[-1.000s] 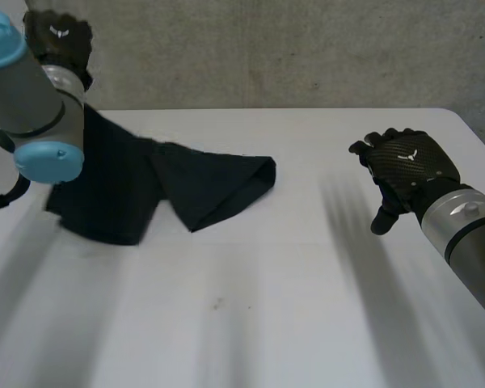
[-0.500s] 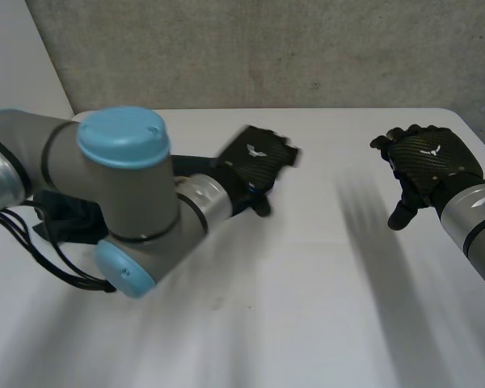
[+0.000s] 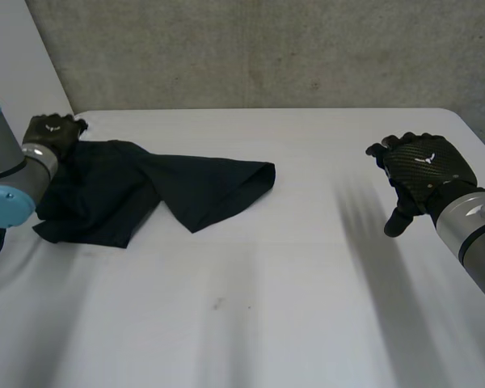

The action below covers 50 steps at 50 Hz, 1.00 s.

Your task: Fold the shorts.

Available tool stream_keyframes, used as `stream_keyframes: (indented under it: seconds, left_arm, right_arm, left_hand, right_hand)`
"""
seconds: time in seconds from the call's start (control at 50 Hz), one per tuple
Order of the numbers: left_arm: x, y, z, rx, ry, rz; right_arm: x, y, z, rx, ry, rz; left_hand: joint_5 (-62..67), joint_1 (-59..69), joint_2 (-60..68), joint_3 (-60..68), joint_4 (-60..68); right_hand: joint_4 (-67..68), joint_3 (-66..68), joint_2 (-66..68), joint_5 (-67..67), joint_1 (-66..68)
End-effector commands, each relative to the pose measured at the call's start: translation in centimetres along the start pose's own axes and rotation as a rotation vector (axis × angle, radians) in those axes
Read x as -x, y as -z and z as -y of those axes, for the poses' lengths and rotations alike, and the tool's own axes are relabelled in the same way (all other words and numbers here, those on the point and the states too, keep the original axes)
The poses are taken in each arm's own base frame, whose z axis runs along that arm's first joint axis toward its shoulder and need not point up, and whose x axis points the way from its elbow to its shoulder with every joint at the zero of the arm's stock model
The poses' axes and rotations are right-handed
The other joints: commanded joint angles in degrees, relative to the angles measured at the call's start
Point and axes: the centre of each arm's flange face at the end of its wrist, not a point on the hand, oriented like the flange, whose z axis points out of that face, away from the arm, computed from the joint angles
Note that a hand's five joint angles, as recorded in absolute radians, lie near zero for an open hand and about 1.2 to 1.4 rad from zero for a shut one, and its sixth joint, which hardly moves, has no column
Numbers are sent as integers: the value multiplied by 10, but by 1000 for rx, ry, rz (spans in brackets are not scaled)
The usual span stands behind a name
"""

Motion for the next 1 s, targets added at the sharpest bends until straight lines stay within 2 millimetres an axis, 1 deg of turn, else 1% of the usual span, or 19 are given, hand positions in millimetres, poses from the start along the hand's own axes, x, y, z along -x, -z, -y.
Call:
stream_keyframes:
  seconds: [0.02,0.08,0.12,0.16,0.18,0.32,0.34,0.42,0.48,0.52,0.54,0.56,0.64,0.72,0.8,0.9,0.92,0.94,1.0]
  left_arm:
    - [-3,-18,-28,44,-26,-33]
    - [-1,-22,-34,51,-36,-28]
    - [-2,-26,-38,53,-53,-29]
    - [-2,-27,-37,44,-63,-25]
    - [0,-29,-35,38,-71,-8]
    - [-6,-29,6,-71,-83,43]
    - [-18,-20,34,-136,-84,28]
    - [-49,15,100,-294,-79,-31]
    - [-77,37,119,-341,-65,-103]
    - [-115,62,128,-370,-61,-223]
    - [-127,71,129,-376,-61,-268]
    - [-156,92,131,-392,-69,-370]
    - [-212,150,126,-402,-97,-605]
    - [-253,198,107,-377,-129,-799]
    - [-280,239,90,-359,-161,-943]
    - [-294,261,72,-317,-188,-1011]
    - [-294,261,71,-312,-190,-1013]
    - [-293,263,69,-303,-195,-1017]
    - [-291,263,68,-296,-198,-1016]
  right_arm:
    - [2,0,-3,9,1,5]
    - [2,-1,-4,6,1,4]
    - [2,-1,-4,4,1,3]
    - [3,-1,-5,4,3,3]
    - [3,-1,-6,4,3,3]
    - [3,-1,-6,4,7,3]
    - [3,-1,-6,4,7,3]
    - [2,-2,-5,3,9,-1]
    - [-1,-2,-4,1,8,-12]
    - [-2,-2,-3,-5,8,-18]
    - [-4,-1,-1,-11,8,-23]
    - [-5,-2,0,-13,6,-26]
    - [-14,-2,3,-23,2,-56]
    - [-32,-4,5,-25,-10,-111]
    - [-43,-6,4,-25,-18,-145]
    - [-48,-7,5,-27,-19,-156]
    - [-48,-7,5,-26,-18,-154]
    - [-48,-7,5,-28,-18,-153]
    - [-46,-7,6,-33,-15,-145]
  left_hand:
    - [2,-3,0,-5,0]
    - [10,6,9,4,8]
    - [159,155,158,153,157]
    - [413,408,411,406,411]
    - [669,664,667,662,667]
    - [671,667,670,664,669]
    - [671,667,670,664,669]
    - [671,667,670,664,669]
    - [671,667,670,664,669]
    - [671,667,670,664,669]
    - [671,667,670,664,669]
    - [671,667,670,664,669]
    - [671,667,670,664,669]
    - [671,667,670,664,669]
    - [671,667,670,664,669]
    - [671,667,670,664,669]
    - [627,622,625,620,624]
    - [445,440,443,438,442]
    - [173,168,171,166,170]
  right_hand:
    - [-35,-11,-8,-30,22]
    - [-35,-11,-8,-30,22]
    - [-35,-11,-8,-30,22]
    - [-35,-11,-8,-30,22]
    - [-35,-11,-8,-30,22]
    - [-35,-11,-8,-30,22]
    - [-35,-11,-8,-30,22]
    - [-35,-11,-8,-30,22]
    - [-35,-11,-8,-30,22]
    - [-35,-11,-8,-30,22]
    - [-35,-11,-8,-30,22]
    - [-35,-11,-8,-30,22]
    - [-35,-11,-8,-30,22]
    - [-35,-11,-8,-30,22]
    - [-35,-11,-8,-30,22]
    - [-35,-11,-8,-30,22]
    - [-35,-11,-8,-30,22]
    - [-35,-11,-8,-30,22]
    - [-35,-11,-8,-30,22]
